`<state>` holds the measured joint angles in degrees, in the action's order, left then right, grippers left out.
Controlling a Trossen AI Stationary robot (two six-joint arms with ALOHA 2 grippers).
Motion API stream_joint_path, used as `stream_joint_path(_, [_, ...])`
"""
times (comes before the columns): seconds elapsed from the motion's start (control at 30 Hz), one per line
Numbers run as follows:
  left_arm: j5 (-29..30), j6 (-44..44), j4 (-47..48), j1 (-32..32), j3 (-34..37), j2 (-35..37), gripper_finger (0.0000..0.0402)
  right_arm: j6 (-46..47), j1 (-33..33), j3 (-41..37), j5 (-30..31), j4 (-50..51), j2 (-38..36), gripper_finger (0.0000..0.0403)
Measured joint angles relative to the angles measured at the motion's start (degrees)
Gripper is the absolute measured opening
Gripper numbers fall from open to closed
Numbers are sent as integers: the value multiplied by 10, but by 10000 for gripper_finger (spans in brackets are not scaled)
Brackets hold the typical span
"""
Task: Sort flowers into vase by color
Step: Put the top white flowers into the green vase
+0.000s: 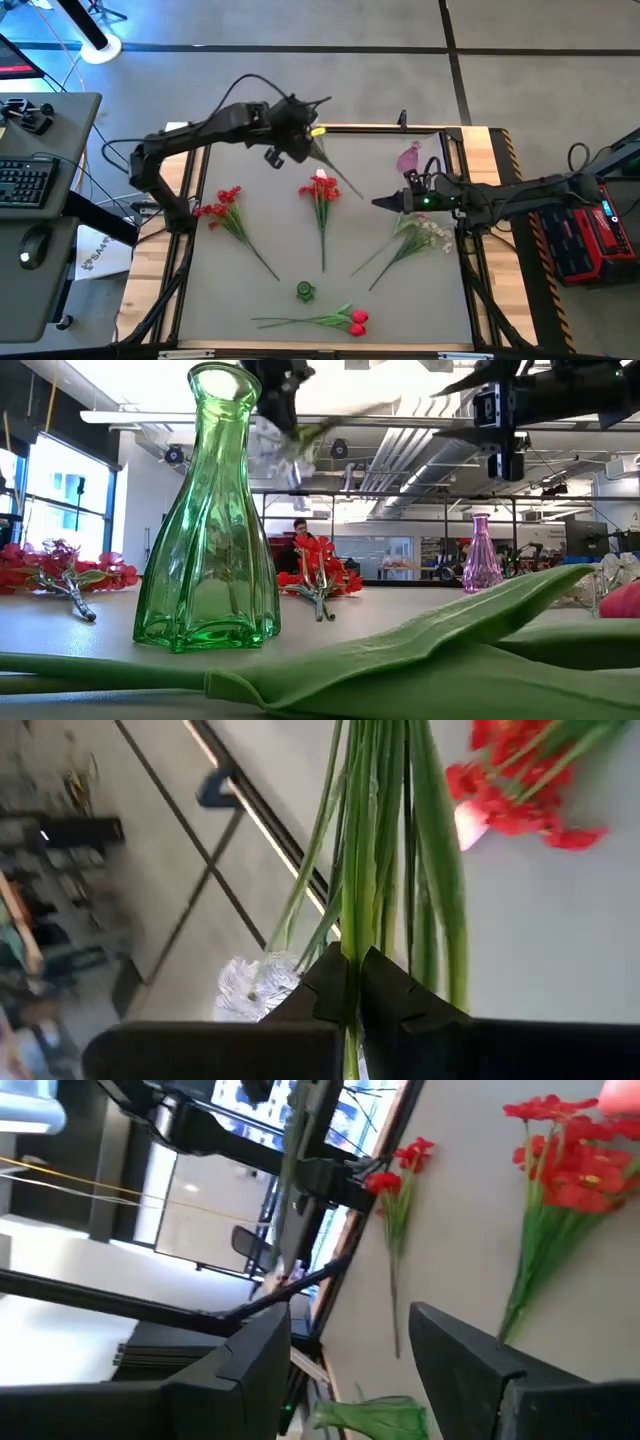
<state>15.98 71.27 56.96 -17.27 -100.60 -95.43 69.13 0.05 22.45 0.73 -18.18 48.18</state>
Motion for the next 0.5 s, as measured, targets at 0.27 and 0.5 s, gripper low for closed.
stream_joint_path(0.27, [68, 82, 25, 92, 0, 39, 1, -3, -16, 6, -10, -4, -24, 192])
stream_joint_path(0.5, [95, 172, -5, 155, 0, 29, 0, -95, -23, 124, -70, 9, 89, 192])
